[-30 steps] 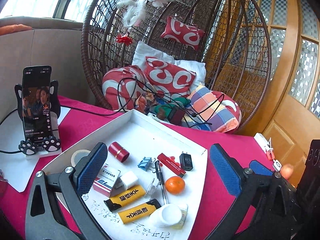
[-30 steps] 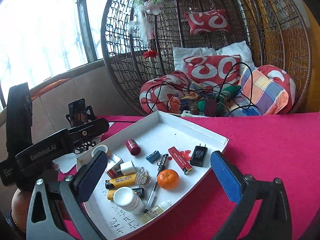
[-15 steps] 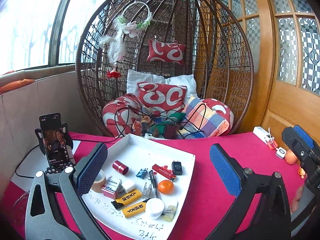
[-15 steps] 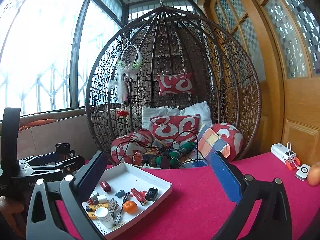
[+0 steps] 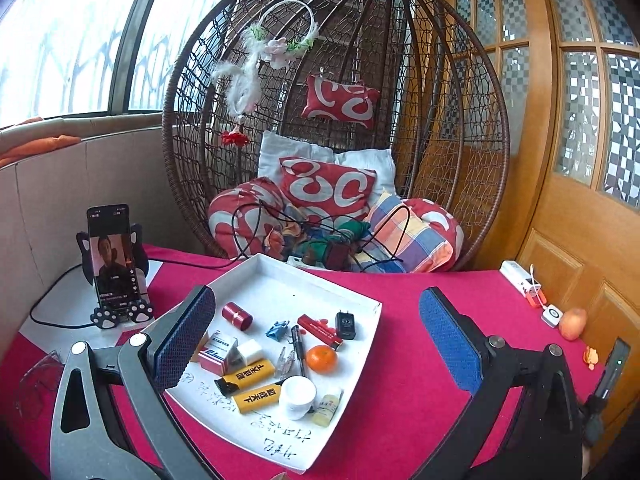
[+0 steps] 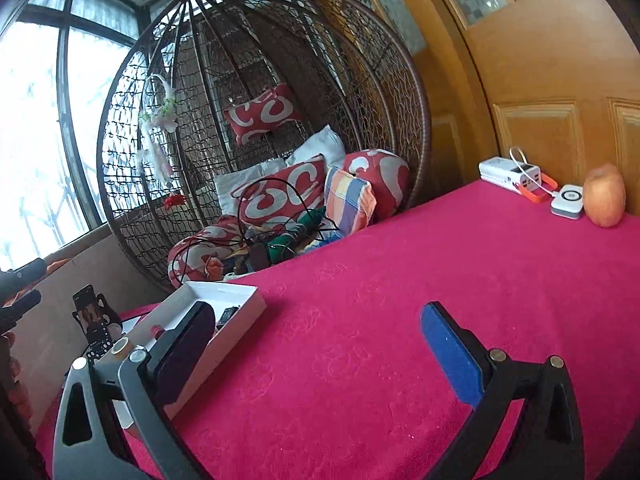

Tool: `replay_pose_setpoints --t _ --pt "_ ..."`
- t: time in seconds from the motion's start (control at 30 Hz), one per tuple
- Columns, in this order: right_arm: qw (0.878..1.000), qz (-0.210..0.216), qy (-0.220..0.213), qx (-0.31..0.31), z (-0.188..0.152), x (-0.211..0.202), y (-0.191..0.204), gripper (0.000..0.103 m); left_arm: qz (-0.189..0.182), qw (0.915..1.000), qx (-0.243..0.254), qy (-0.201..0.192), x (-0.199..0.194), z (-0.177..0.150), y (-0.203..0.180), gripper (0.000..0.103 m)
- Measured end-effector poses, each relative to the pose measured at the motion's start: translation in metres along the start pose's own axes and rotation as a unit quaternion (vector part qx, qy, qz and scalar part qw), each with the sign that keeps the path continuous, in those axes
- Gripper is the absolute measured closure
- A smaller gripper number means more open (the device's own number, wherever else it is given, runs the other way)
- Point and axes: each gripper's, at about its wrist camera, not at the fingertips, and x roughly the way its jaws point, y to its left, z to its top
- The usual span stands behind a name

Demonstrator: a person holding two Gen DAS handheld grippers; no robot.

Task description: Organize rigid objects

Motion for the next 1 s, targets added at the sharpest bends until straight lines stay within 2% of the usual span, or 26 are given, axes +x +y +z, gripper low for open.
replay_pose_setpoints --t 0.1,0.2,0.37,0.43,0.57,0.63,0.7,0.83,0.9,1.0 --pt "0.999 -0.043 -0.013 0.029 -0.010 0.000 -0.029 0.000 -0.010 0.9999 0.003 0.001 -0.003 -0.004 -0.008 0.000" --pt "0.997 -0.041 -0.007 0.072 -0.011 -0.001 -0.044 0.000 -0.019 0.9997 0.005 0.015 -0.002 -0.010 -0.017 0.000" --pt "0.997 -0.044 0.038 0.054 -0.015 -0.006 -0.045 0.000 -0.028 0.9991 0.017 0.028 -0.003 -0.021 -0.029 0.000" --pt "0.997 -0.049 0.033 0.058 -0.014 -0.016 -0.056 0.000 -0.029 0.9988 0.022 0.034 -0.002 -0.023 -0.030 0.000" --pt "0.993 -0.098 0.036 0.056 -0.006 -0.038 -0.094 0.000 -0.034 0.9987 0.019 0.033 -0.002 -0.026 -0.027 0.000" --pt "0.990 -0.133 0.040 0.030 -0.009 -0.047 -0.111 0.000 -0.034 0.9987 0.019 0.032 -0.002 -0.026 -0.026 0.000" --pt "0.991 -0.129 0.016 0.024 -0.003 -0.065 -0.120 0.000 -0.030 0.9989 0.022 0.030 0.000 -0.026 -0.026 0.000" --pt "0.990 -0.110 -0.076 0.035 0.033 -0.086 -0.117 0.000 -0.033 0.9987 0.018 0.034 0.004 -0.027 -0.029 0.000" --pt "0.990 -0.102 -0.089 0.033 0.047 -0.074 -0.113 0.000 -0.035 0.9983 0.026 0.038 0.007 -0.028 -0.033 0.000" --pt "0.991 -0.108 -0.082 0.013 0.059 -0.032 -0.111 0.000 -0.035 0.9977 0.035 0.046 0.013 -0.029 -0.035 0.000"
